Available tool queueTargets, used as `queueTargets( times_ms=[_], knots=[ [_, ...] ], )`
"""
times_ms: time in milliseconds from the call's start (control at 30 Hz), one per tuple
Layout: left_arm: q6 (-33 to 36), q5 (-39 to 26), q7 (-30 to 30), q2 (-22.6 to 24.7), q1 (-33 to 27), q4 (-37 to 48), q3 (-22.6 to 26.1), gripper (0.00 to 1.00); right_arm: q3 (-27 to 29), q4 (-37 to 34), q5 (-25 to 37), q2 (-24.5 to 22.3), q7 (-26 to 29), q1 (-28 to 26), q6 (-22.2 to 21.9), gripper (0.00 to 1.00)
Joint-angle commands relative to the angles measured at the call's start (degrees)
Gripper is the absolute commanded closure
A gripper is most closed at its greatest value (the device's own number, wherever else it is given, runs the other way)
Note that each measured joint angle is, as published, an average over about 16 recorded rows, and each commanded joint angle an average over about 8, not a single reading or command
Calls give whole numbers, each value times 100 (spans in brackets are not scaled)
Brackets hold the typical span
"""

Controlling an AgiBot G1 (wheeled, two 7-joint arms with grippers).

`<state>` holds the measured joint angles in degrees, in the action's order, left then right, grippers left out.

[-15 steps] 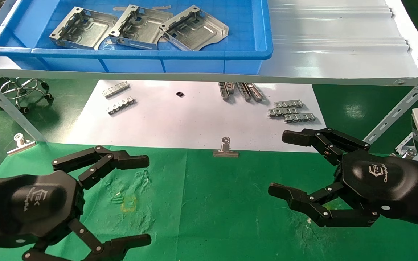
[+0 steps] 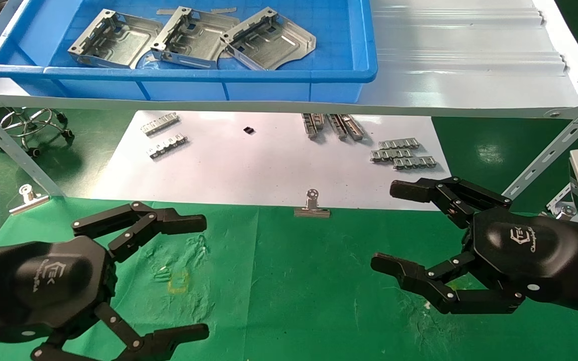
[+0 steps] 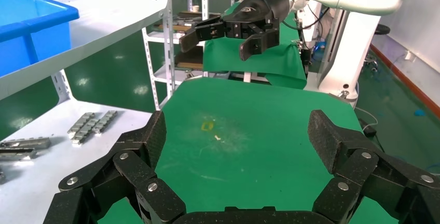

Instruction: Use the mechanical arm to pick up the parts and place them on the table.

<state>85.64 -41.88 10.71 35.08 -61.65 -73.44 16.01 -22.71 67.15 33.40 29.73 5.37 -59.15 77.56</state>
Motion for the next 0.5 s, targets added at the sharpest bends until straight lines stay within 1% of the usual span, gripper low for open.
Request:
queueTargets(
  times_ms=[33,233,267,300,500],
  knots=[
    [0,0,0,0,0,0,0,0,0,0,0,0,0,0,0,14],
    [-6,-2,4,1,2,5,2,0,0,0,0,0,0,0,0,89],
    [-19,-8,5,8,1,16,3,0,0,0,0,0,0,0,0,98],
    [-42,-18,4,20,-1,33,6,0,0,0,0,0,0,0,0,100],
    [-361,-149,-9,222,-118,241,27,0,0,0,0,0,0,0,0,100]
  ],
)
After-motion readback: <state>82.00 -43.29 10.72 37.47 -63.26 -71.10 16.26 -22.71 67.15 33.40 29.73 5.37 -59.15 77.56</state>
